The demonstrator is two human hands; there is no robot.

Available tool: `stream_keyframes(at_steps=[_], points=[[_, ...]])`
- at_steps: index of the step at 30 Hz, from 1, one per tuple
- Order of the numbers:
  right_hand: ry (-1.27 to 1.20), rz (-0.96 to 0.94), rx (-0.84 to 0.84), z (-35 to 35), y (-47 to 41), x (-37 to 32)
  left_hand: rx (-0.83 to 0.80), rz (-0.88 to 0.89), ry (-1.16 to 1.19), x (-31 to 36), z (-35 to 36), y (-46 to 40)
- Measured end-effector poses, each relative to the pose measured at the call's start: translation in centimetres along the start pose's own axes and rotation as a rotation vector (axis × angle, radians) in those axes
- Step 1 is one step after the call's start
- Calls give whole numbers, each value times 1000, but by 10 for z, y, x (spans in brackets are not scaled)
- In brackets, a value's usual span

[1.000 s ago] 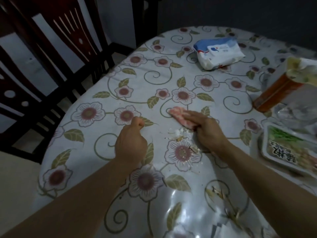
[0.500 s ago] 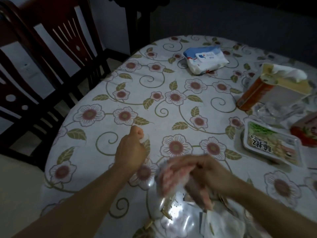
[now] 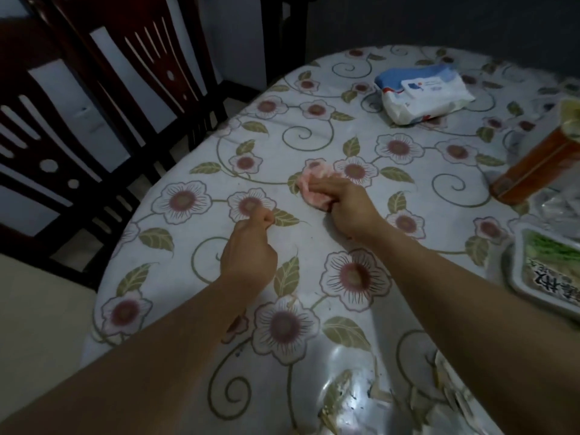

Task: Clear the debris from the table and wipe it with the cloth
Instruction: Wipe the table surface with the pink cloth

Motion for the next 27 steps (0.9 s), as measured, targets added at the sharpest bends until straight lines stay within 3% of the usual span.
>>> stream_keyframes(at_steps=[4, 10, 14, 17, 21, 27], points=[[41, -68, -104, 7, 49, -31, -46, 28, -27, 6, -3, 4], [-145, -102, -326, 44, 171, -78, -126, 24, -6, 1, 1, 44], [-346, 81, -508, 38, 209, -73, -158, 55, 35, -1, -5, 61], [-467, 240, -394, 6, 189, -62, -124, 77, 74, 0, -17, 57], [-408, 272, -135, -32, 107, -49, -49, 57, 88, -2, -28, 40], [-283, 282, 46, -8, -4, -9, -51, 11, -5, -15, -26, 15]])
Point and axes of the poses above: each hand's wrist, its own y-axis away from the middle knuckle, its own z-axis out of the palm, x = y × z, the point moved 7 cm from there along -y, towards the middle knuckle, and after that the axes turned 4 degrees about y, right-handed, at the moved point
